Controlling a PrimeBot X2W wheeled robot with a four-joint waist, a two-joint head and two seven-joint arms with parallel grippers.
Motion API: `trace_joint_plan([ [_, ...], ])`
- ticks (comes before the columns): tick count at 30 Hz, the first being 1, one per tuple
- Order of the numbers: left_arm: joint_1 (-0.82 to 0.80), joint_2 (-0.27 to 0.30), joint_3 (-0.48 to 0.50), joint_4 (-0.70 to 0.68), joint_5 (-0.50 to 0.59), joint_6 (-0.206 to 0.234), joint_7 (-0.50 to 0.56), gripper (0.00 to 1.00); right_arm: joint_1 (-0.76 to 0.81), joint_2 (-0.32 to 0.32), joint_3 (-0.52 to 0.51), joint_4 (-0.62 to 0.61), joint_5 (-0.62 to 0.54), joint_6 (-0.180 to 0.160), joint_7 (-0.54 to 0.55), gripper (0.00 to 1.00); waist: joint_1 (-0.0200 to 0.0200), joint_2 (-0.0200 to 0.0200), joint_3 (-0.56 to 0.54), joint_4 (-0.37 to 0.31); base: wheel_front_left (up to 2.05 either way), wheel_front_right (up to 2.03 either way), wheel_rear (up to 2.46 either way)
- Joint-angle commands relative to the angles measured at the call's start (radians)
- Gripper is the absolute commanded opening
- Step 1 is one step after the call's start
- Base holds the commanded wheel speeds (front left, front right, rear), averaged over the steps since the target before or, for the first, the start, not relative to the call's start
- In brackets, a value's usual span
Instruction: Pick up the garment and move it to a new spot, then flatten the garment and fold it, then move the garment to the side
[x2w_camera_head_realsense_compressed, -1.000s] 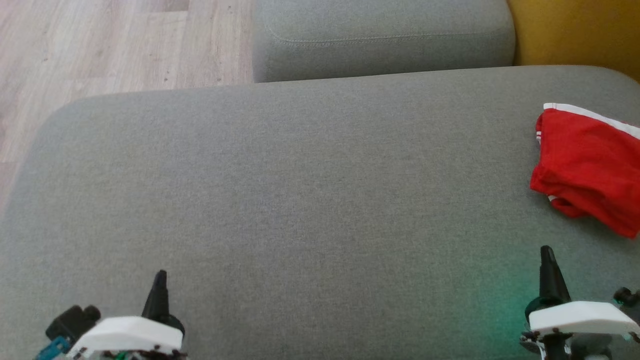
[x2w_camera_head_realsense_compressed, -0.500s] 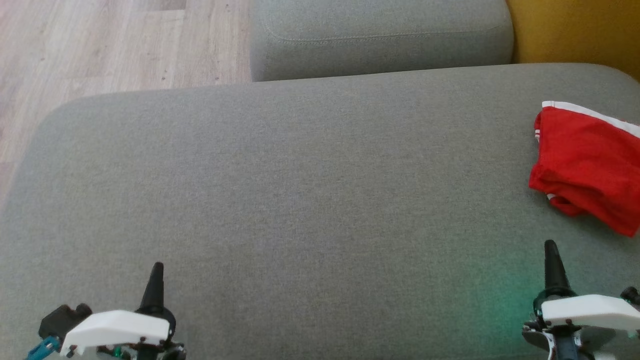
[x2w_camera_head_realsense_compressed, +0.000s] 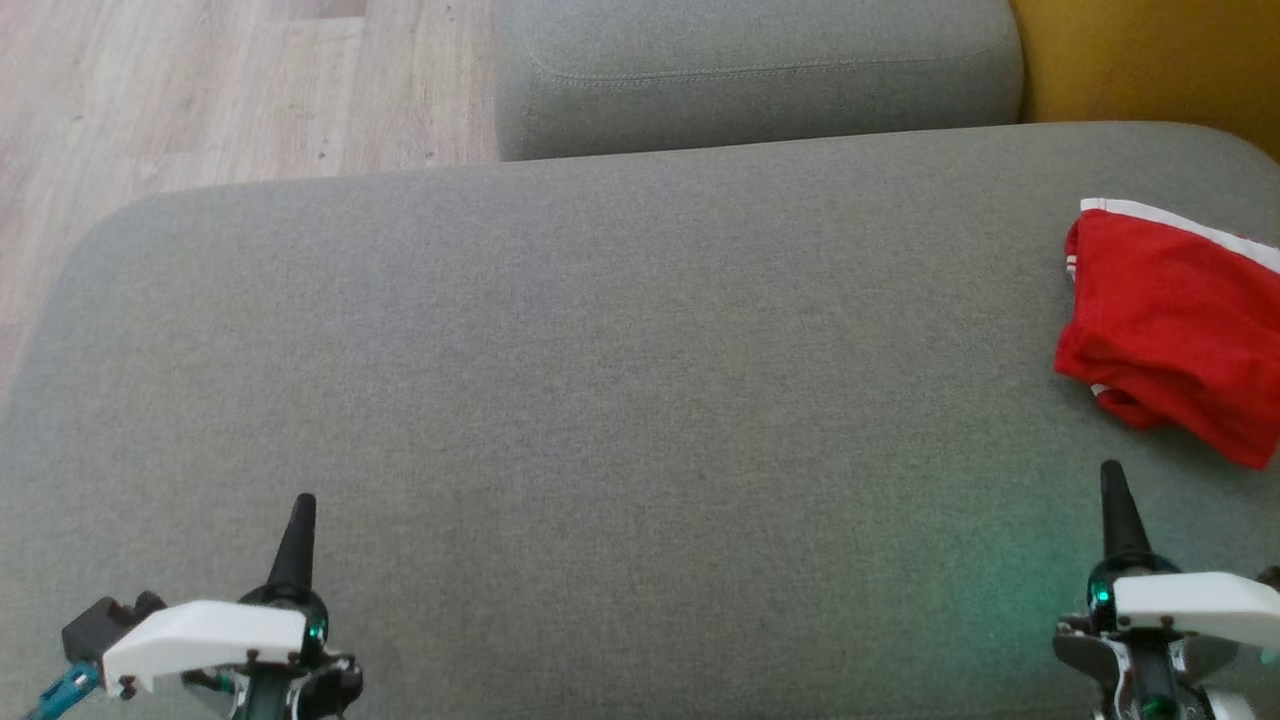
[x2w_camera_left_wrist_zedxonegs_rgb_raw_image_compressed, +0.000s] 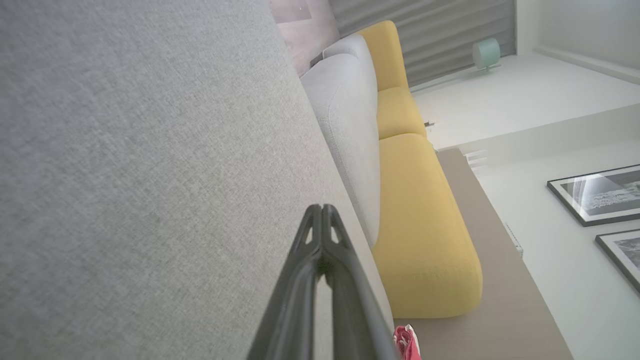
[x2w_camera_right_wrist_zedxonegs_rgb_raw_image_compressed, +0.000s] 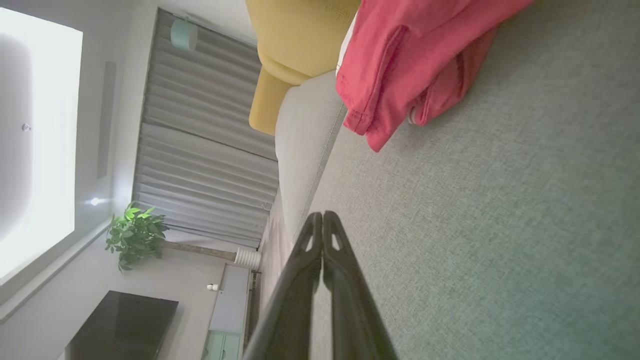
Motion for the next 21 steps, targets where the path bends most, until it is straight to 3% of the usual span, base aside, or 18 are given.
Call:
trace_joint_plan([
  [1, -0.06, 0.013, 0.04, -0.036, -0.029, -0.012, 0.007, 0.0, -0.058, -0.005, 0.013, -0.041, 0.031, -0.001, 0.012, 0.0, 0.0, 0.0, 0.0, 0.0, 0.0, 0.0, 0.0],
  [21, -0.103, 0.012, 0.084, -0.04, -0.266, -0.055, 0.068, 0.0, -0.091, -0.006, -0.004, -0.053, 0.283, -0.001, 0.07, 0.0, 0.0, 0.0, 0.005, -0.007, 0.0, 0.0, 0.0],
])
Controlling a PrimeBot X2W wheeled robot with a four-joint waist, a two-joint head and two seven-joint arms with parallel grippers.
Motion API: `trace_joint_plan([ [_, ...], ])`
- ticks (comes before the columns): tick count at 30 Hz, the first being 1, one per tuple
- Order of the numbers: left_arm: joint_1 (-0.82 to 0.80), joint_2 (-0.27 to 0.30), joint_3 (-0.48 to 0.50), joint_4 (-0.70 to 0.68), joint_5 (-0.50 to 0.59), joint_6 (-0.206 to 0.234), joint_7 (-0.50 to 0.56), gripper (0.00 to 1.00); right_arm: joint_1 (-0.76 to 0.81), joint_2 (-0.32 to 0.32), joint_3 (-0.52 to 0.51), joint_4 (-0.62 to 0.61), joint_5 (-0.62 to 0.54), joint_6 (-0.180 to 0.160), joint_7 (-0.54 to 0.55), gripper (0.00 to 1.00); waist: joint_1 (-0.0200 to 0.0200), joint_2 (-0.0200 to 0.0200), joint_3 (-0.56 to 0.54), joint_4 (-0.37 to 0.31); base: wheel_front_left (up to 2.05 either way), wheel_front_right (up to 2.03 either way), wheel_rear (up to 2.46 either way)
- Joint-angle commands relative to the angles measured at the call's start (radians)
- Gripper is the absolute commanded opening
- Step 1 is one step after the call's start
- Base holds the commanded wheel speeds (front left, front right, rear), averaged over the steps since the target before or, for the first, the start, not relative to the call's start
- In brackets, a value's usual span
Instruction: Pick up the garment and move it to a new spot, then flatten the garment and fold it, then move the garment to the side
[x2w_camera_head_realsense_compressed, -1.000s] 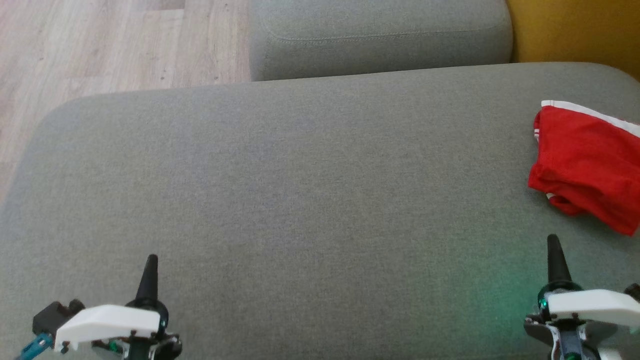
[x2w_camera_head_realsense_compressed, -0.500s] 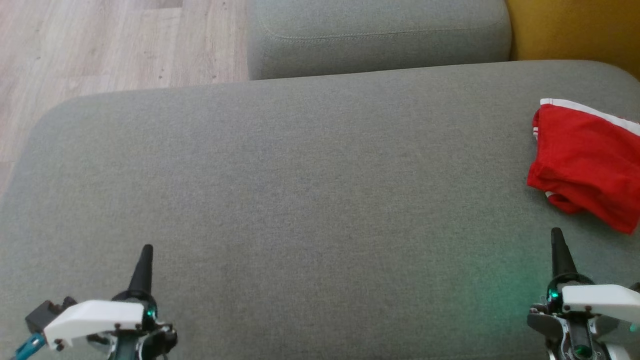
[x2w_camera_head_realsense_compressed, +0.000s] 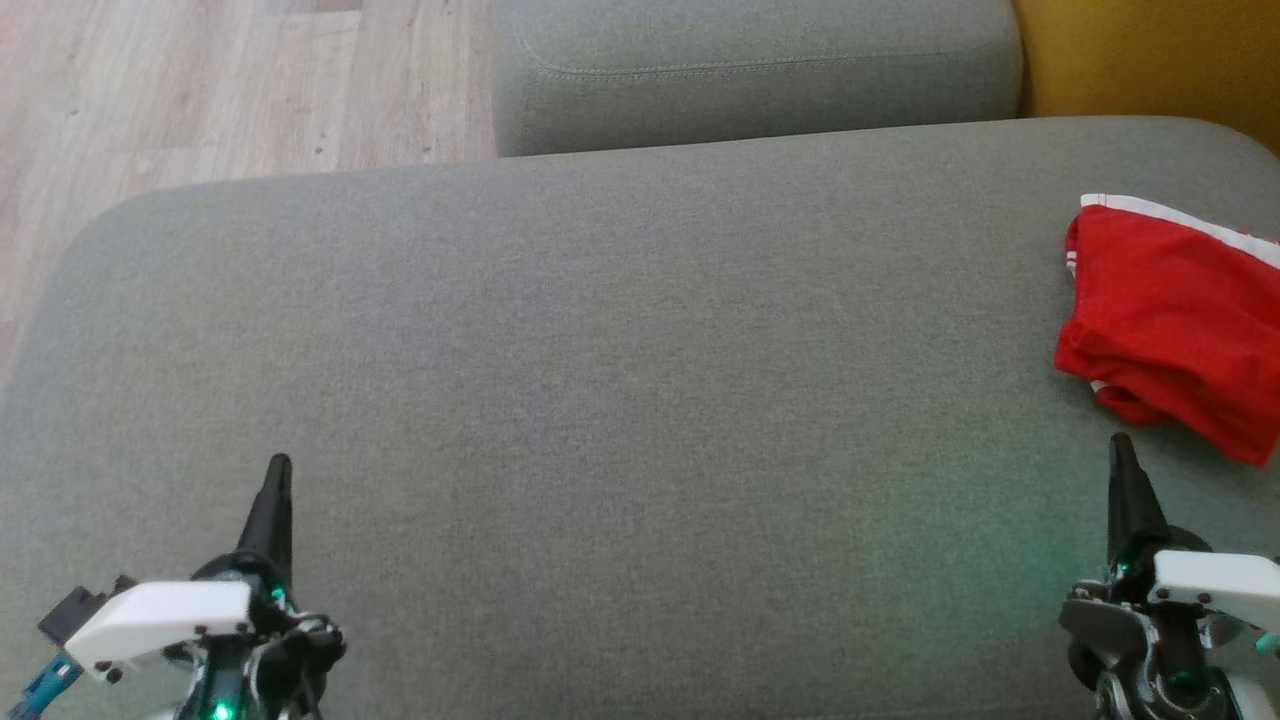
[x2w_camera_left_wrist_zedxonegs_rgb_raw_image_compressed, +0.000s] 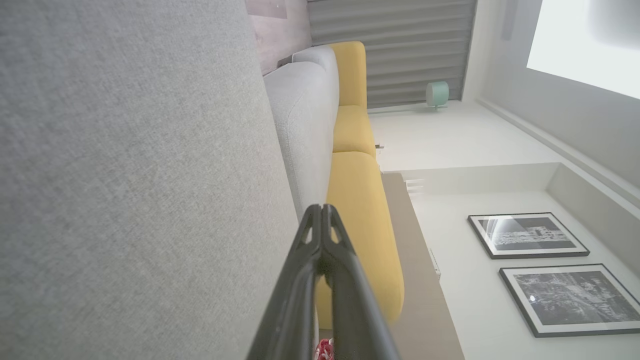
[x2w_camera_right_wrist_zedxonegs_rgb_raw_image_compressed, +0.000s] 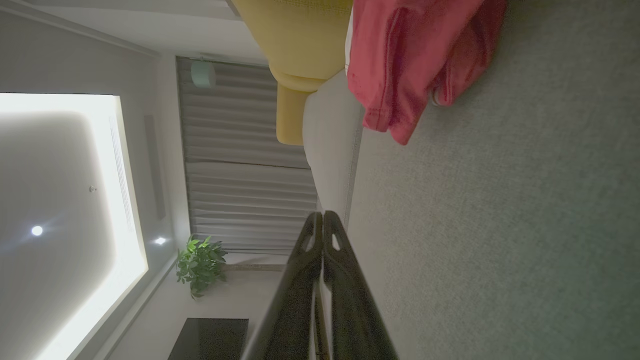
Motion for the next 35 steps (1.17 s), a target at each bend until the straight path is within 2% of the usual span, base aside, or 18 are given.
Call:
trace_joint_plan([
  [1, -0.06, 0.012, 0.043, -0.038, -0.031, -0.009, 0.01, 0.0, -0.057, -0.006, 0.013, -0.039, 0.036, -0.001, 0.012, 0.0, 0.0, 0.0, 0.0, 0.0, 0.0, 0.0, 0.0],
  [8, -0.075, 0.012, 0.058, -0.039, -0.112, -0.024, 0.03, 0.0, -0.068, -0.007, 0.008, -0.044, 0.122, -0.001, 0.032, 0.0, 0.0, 0.0, 0.002, -0.003, 0.0, 0.0, 0.0],
  [35, -0.076, 0.006, 0.066, -0.039, -0.106, -0.024, 0.037, 0.0, -0.068, -0.007, 0.008, -0.044, 0.122, -0.001, 0.032, 0.0, 0.0, 0.0, 0.002, -0.003, 0.0, 0.0, 0.0],
])
